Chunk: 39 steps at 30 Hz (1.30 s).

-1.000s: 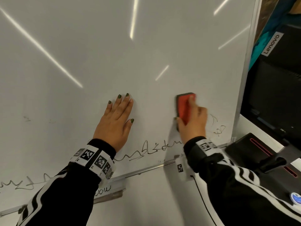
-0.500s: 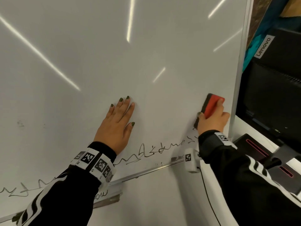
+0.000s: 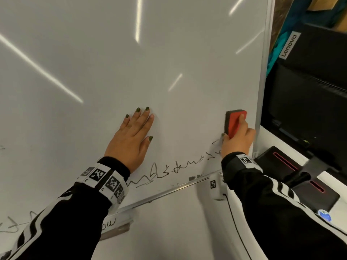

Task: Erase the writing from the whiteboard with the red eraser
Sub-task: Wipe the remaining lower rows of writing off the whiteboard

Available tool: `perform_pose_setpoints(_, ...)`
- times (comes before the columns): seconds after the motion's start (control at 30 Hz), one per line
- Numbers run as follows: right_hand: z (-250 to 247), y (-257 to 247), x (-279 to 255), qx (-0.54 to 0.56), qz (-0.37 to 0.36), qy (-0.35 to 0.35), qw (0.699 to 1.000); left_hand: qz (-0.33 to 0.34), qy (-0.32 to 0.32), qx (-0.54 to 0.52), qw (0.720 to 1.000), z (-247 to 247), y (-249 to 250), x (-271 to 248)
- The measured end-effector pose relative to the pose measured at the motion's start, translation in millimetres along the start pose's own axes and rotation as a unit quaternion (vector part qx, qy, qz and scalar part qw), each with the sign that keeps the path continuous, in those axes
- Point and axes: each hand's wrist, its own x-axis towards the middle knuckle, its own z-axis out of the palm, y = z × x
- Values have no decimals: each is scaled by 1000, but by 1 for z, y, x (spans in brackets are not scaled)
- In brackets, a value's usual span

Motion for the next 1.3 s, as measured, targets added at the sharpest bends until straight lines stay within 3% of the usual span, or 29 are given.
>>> perform_pose_setpoints(0.2,8,-3,-24,11,-87,-81,993,0,-3,-5,1000,5,7,4)
perform_pose_setpoints(0.27,-2,6,-7,15,-14,-37,999,1,-7,-4,1000,4,6,3)
perform_pose_setpoints(0.37,-10,15,15,36,172,22,984,0,-10,-2,1000,3,5,2)
perform_pose_setpoints(0.43,-5,13,10,30,228,23,973,0,-8,-5,1000,4,6,3)
perform_pose_setpoints(0.5,7,6,-9,52,241,6,969,-4,-8,-5,1000,7,8,3)
perform_pose_setpoints(0.6,24,3,-40,70,180,-52,980,-10,-9,0,1000,8,8,3)
perform_pose_setpoints(0.7,24,8,-39,78,170,-39,982,-5,-17,-1,1000,7,7,3)
perform_pose_setpoints(0.87,12,31,-16,60,328,-13,943,2,-18,-10,1000,4,6,3)
perform_pose_setpoints(0.93,10,29,-13,60,355,-21,933,2,-15,-11,1000,4,6,2)
perform_pose_setpoints(1.13,17,14,-10,56,217,-53,973,-1,-20,-7,1000,6,8,3)
perform_pose_setpoints(1.3,11,45,-10,8,360,-72,930,-3,-26,3,1000,4,7,3)
